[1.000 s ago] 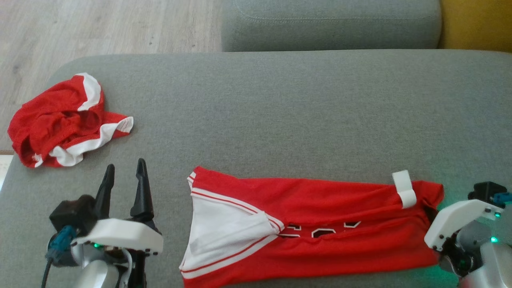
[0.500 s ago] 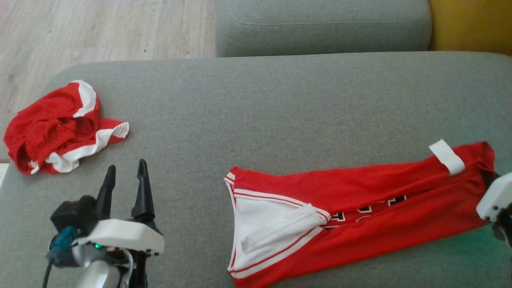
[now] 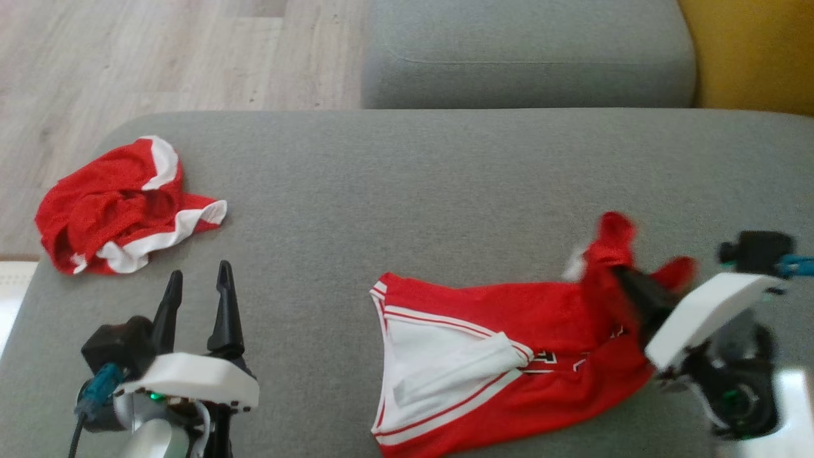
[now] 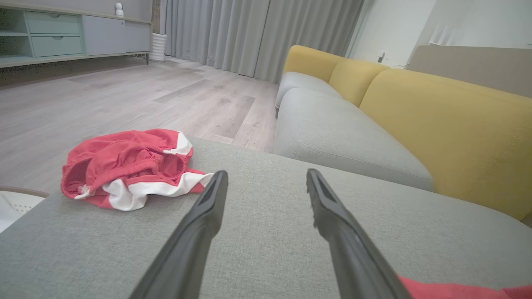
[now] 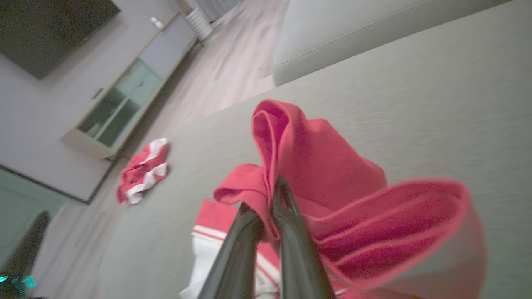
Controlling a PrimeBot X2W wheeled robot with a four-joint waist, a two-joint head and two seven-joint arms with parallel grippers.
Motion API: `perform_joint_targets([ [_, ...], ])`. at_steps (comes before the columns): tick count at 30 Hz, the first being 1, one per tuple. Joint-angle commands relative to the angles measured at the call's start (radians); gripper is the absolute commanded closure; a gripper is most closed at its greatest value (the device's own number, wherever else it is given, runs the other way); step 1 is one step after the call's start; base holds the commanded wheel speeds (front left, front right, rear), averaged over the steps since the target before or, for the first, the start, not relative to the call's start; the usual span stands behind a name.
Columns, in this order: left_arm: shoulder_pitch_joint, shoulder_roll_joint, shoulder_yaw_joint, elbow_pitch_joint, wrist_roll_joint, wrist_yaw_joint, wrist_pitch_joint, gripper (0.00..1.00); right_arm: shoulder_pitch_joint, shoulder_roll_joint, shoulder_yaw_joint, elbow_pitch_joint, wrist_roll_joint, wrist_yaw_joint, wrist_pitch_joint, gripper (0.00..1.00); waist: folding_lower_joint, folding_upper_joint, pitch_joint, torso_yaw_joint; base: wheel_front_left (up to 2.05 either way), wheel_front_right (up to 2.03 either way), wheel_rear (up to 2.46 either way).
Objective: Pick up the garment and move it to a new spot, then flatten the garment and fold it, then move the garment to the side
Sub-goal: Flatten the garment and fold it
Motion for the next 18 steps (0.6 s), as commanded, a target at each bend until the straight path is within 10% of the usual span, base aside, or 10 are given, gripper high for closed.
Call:
perform_joint_targets([
  [1, -0.04, 0.027, 0.045, -0.031, -0.004, -0.002, -0.002, 0.0, -0.028, 0.011, 0.05, -0.072, 0.049, -0.001, 0.011, 1.0, 0.0, 0.0, -0.002, 0.017, 0.0, 0.0, 0.0],
  [18, -0.065, 0.038, 0.014, -0.009, -0.003, -0.018, 0.028, 0.0, -0.116, 0.028, 0.397, 0.257, 0.371, -0.001, -0.261, 1.0, 0.0, 0.0, 0.009, 0.214, 0.0, 0.0, 0.0],
])
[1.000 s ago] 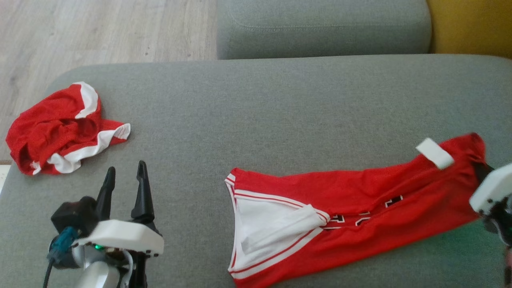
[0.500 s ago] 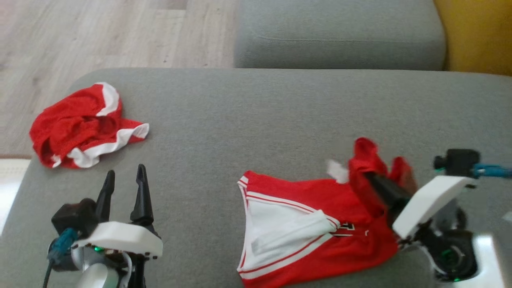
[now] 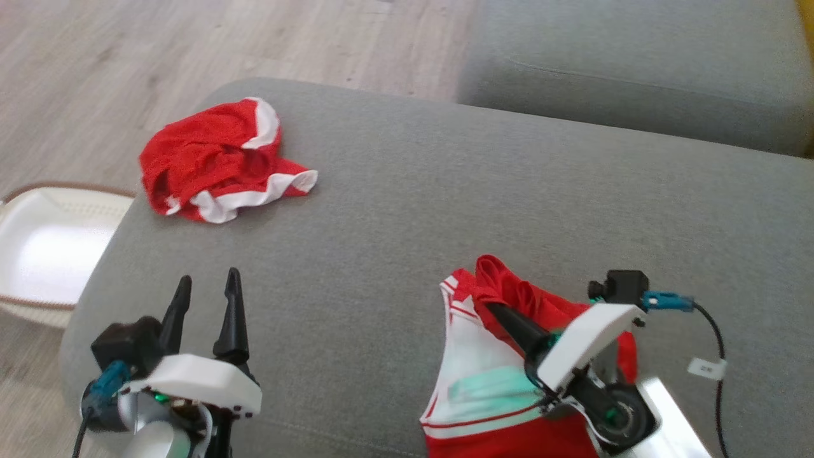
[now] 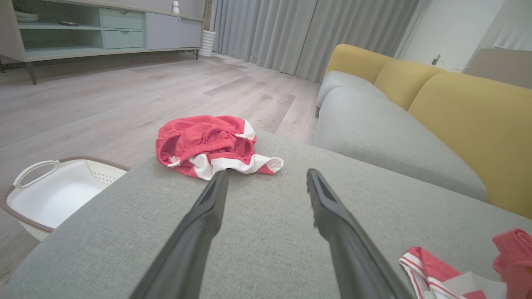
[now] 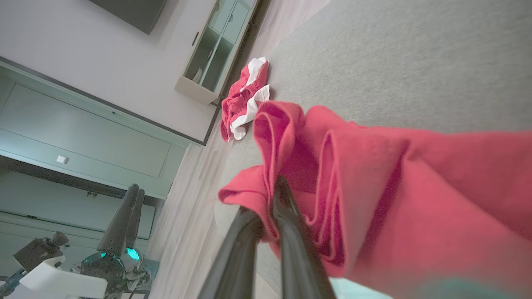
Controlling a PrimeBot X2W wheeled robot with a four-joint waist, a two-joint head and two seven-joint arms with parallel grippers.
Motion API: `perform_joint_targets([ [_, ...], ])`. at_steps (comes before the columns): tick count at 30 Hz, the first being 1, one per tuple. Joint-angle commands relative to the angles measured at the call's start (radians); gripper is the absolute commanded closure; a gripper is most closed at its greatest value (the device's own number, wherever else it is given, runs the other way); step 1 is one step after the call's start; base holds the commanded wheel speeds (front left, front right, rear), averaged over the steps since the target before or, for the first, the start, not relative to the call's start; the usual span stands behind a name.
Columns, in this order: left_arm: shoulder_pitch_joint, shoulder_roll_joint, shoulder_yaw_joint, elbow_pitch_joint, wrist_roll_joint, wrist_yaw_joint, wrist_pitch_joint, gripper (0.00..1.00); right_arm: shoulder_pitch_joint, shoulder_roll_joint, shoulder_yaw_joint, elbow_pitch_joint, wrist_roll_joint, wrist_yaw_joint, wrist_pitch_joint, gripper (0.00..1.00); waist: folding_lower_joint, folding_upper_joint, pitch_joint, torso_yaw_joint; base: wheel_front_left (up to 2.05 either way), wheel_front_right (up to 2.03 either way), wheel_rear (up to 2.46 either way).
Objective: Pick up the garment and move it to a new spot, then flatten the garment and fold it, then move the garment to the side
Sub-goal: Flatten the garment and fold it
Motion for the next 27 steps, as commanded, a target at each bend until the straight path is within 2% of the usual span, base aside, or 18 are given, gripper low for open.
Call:
perform_joint_targets([
  [1, -0.062, 0.021, 0.033, -0.026, -0.003, 0.0, -0.001, 0.0, -0.065, -0.002, 0.025, -0.023, 0.009, -0.001, -0.018, 1.0, 0.0, 0.0, 0.004, 0.02, 0.0, 0.0, 0.0],
  [9, -0.066, 0.025, 0.032, -0.024, -0.006, 0.001, 0.001, 0.0, -0.161, -0.002, 0.135, 0.198, 0.074, -0.001, -0.109, 1.0, 0.0, 0.0, 0.018, 0.047, 0.0, 0.0, 0.0],
  [10, -0.066, 0.025, 0.034, -0.024, -0.007, 0.002, 0.0, 0.0, -0.17, -0.002, 0.147, 0.224, 0.078, -0.001, -0.117, 0.7, 0.0, 0.0, 0.02, 0.046, 0.0, 0.0, 0.0],
  [12, -0.065, 0.026, 0.037, -0.024, -0.009, 0.005, -0.002, 0.0, -0.186, -0.002, 0.175, 0.257, 0.098, -0.001, -0.127, 0.0, 0.0, 0.0, 0.024, 0.04, 0.0, 0.0, 0.0],
  [18, -0.062, 0.023, 0.041, -0.021, -0.012, 0.008, -0.007, 0.0, -0.22, -0.002, 0.235, 0.241, 0.211, -0.001, -0.176, 0.0, 0.0, 0.0, 0.022, 0.004, 0.0, 0.0, 0.0],
  [23, -0.053, 0.021, 0.046, -0.02, -0.015, 0.013, -0.013, 0.0, -0.238, -0.005, 0.206, 0.138, 0.261, -0.001, -0.199, 0.0, 0.0, 0.0, 0.013, -0.039, 0.0, 0.0, 0.0],
  [25, -0.048, 0.02, 0.049, -0.021, -0.017, 0.015, -0.015, 0.0, -0.237, -0.027, 0.168, 0.076, 0.267, -0.001, -0.211, 0.0, 0.0, 0.0, 0.011, -0.058, 0.0, 0.0, 0.0],
  [27, -0.045, 0.019, 0.053, -0.022, -0.02, 0.013, -0.019, 0.0, -0.229, -0.104, 0.106, -0.01, 0.229, -0.001, -0.236, 0.0, 0.0, 0.0, 0.009, -0.081, 0.0, 0.0, 0.0],
])
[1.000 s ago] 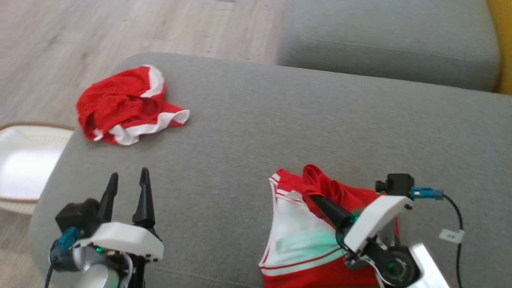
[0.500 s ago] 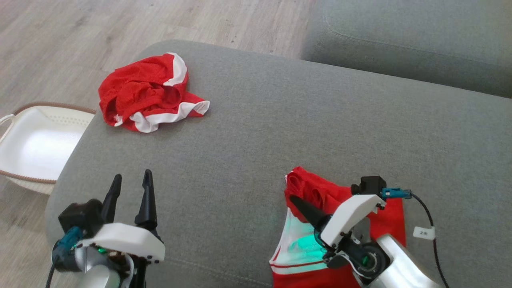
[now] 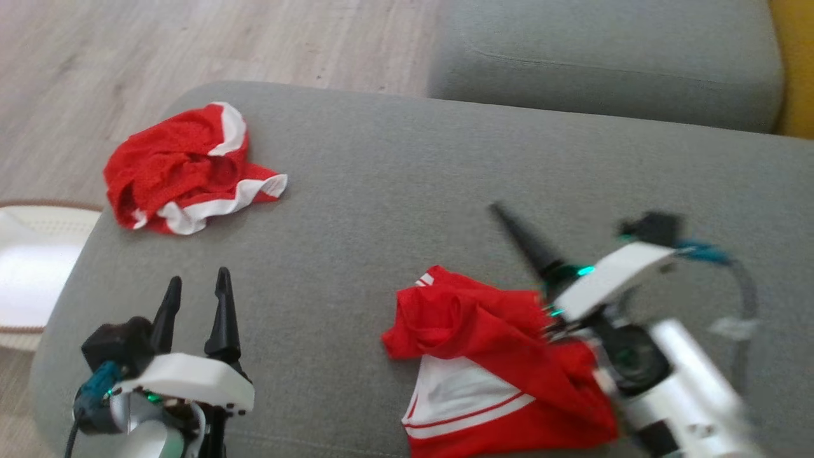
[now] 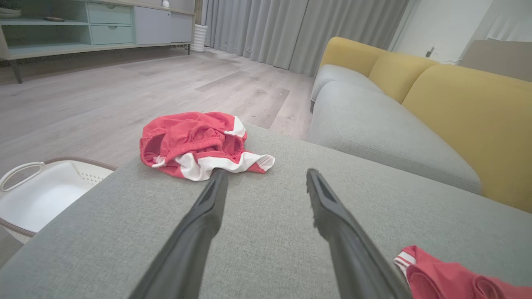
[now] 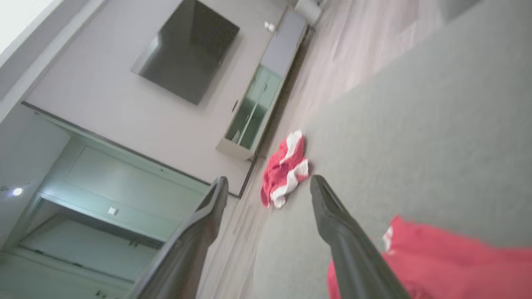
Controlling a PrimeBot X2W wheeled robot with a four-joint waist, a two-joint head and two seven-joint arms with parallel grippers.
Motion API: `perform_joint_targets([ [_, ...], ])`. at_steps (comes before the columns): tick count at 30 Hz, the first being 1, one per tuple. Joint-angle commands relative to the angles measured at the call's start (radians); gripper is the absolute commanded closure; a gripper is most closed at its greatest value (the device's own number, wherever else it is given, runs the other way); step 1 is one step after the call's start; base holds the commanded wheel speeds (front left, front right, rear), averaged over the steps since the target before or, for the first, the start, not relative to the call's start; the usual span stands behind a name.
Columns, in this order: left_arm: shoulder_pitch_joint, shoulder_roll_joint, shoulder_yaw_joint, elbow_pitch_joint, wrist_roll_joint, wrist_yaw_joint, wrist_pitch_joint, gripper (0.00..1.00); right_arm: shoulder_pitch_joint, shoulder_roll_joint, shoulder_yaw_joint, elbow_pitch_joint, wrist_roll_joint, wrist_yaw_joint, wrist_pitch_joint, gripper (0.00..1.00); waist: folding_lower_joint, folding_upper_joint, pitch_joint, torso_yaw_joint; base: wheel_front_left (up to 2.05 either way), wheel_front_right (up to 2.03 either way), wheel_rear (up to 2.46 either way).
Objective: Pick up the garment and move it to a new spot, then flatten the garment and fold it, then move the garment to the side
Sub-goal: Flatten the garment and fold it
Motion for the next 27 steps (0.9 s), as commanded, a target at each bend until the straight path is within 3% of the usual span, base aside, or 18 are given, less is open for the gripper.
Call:
perform_joint_targets([
  [1, -0.045, 0.015, 0.044, -0.031, -0.009, 0.002, -0.012, 0.0, -0.044, -0.078, -0.039, -0.064, -0.064, -0.001, -0.033, 0.0, 0.0, 0.0, -0.002, -0.023, 0.0, 0.0, 0.0],
  [5, -0.042, 0.006, 0.043, -0.031, -0.007, 0.003, -0.018, 0.0, -0.015, -0.2, -0.126, -0.036, -0.24, -0.001, -0.054, 0.0, 0.0, 0.0, -0.001, -0.037, 0.0, 0.0, 0.0],
  [9, -0.041, 0.0, 0.041, -0.03, -0.005, 0.003, -0.02, 0.0, 0.004, -0.207, -0.175, -0.007, -0.295, -0.001, -0.015, 0.0, 0.0, 0.0, 0.001, -0.041, 0.0, 0.0, 0.0],
  [10, -0.042, -0.001, 0.041, -0.028, -0.005, 0.002, -0.021, 0.0, 0.01, -0.199, -0.184, 0.001, -0.302, -0.001, 0.008, 0.35, 0.0, 0.0, 0.002, -0.041, 0.0, 0.0, 0.0],
  [11, -0.043, -0.001, 0.041, -0.027, -0.005, 0.001, -0.022, 0.0, 0.014, -0.185, -0.196, 0.011, -0.302, -0.001, 0.032, 1.0, 0.0, 0.0, 0.003, -0.041, 0.0, 0.0, 0.0],
  [20, -0.054, -0.009, 0.032, -0.012, -0.006, -0.011, -0.025, 0.0, 0.016, -0.082, -0.189, 0.108, -0.313, -0.001, 0.364, 1.0, 0.0, 0.0, 0.014, -0.003, 0.0, 0.0, 0.0],
  [27, -0.054, -0.016, 0.035, 0.003, -0.01, -0.015, -0.027, 0.0, 0.072, -0.007, -0.208, 0.124, -0.299, -0.001, 0.544, 1.0, 0.0, 0.0, 0.02, 0.036, 0.0, 0.0, 0.0],
])
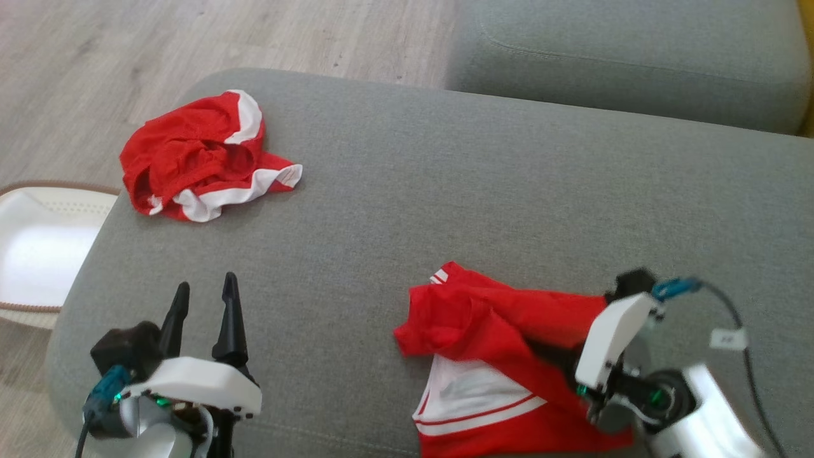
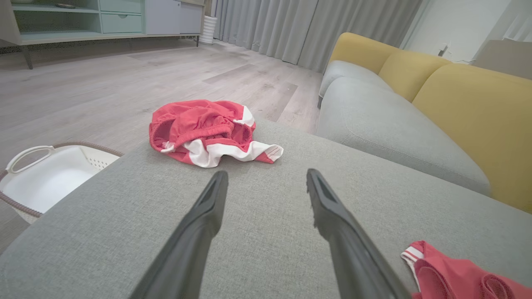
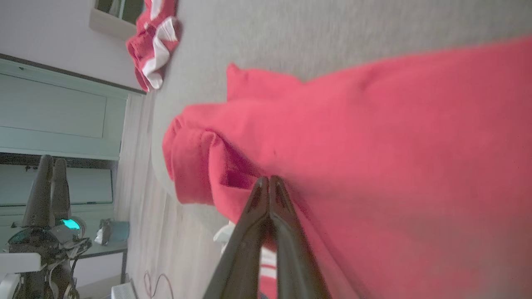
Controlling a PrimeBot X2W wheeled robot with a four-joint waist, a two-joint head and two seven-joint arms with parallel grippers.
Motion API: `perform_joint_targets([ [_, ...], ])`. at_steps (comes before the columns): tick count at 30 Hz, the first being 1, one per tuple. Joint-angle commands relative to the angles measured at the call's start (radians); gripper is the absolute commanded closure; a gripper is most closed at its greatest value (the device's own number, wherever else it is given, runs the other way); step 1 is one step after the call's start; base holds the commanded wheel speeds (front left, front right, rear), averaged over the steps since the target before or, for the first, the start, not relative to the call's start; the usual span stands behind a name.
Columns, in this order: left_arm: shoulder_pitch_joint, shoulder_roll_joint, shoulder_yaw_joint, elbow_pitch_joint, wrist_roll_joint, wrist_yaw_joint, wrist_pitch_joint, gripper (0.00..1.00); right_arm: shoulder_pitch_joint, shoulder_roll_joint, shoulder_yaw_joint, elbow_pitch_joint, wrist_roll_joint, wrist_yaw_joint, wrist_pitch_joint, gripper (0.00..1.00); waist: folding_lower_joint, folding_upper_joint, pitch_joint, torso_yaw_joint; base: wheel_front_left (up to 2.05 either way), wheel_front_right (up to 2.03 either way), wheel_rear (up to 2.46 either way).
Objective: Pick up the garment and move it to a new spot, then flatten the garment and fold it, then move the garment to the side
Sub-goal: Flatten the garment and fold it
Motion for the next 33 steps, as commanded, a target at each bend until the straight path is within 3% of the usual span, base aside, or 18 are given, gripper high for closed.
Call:
perform_joint_targets([
  [1, -0.055, 0.01, 0.036, -0.025, -0.004, -0.004, -0.013, 0.0, -0.012, 0.009, 0.004, -0.023, 0.01, -0.001, 0.02, 1.0, 0.0, 0.0, 0.001, 0.005, 0.0, 0.0, 0.0],
  [6, -0.057, 0.008, 0.037, -0.017, -0.004, -0.005, -0.014, 0.0, 0.024, 0.054, 0.012, -0.02, 0.054, -0.001, 0.126, 1.0, 0.0, 0.0, -0.001, 0.011, 0.0, 0.0, 0.0],
  [11, -0.054, 0.006, 0.04, -0.012, -0.006, -0.004, -0.015, 0.0, 0.086, 0.069, 0.09, -0.086, 0.119, -0.001, 0.194, 1.0, 0.0, 0.0, -0.009, -0.001, 0.0, 0.0, 0.0],
  [16, -0.054, 0.008, 0.043, -0.014, -0.004, -0.004, -0.016, 0.0, 0.111, 0.07, 0.137, -0.217, 0.234, -0.001, 0.119, 1.0, 0.0, 0.0, -0.016, -0.028, 0.0, 0.0, 0.0],
  [21, -0.05, 0.012, 0.046, -0.022, 0.0, -0.003, -0.017, 0.0, 0.098, 0.07, 0.086, -0.35, 0.28, -0.001, -0.005, 1.0, 0.0, 0.0, -0.03, -0.068, 0.0, 0.0, 0.0],
  [22, -0.048, 0.014, 0.047, -0.024, 0.001, -0.003, -0.017, 0.0, 0.094, 0.07, 0.072, -0.378, 0.275, -0.001, -0.026, 0.88, 0.0, 0.0, -0.032, -0.077, 0.0, 0.0, 0.0],
  [23, -0.048, 0.014, 0.047, -0.024, 0.001, -0.003, -0.017, 0.0, 0.094, 0.07, 0.072, -0.378, 0.275, -0.001, -0.026, 0.88, 0.0, 0.0, -0.032, -0.077, 0.0, 0.0, 0.0],
  [24, -0.047, 0.015, 0.049, -0.028, 0.001, -0.003, -0.018, 0.0, 0.089, 0.07, 0.056, -0.41, 0.264, -0.001, -0.051, 0.56, 0.0, 0.0, -0.033, -0.086, 0.0, 0.0, 0.0],
  [25, -0.046, 0.016, 0.049, -0.03, 0.001, -0.004, -0.018, 0.0, 0.085, 0.067, 0.036, -0.438, 0.252, -0.001, -0.08, 0.0, 0.0, 0.0, -0.034, -0.095, 0.0, 0.0, 0.0],
  [33, -0.054, 0.018, 0.058, -0.058, 0.018, -0.01, -0.019, 0.0, 0.055, -0.01, -0.056, -0.604, 0.096, -0.001, -0.366, 0.0, 0.0, 0.0, -0.035, -0.168, 0.0, 0.0, 0.0],
])
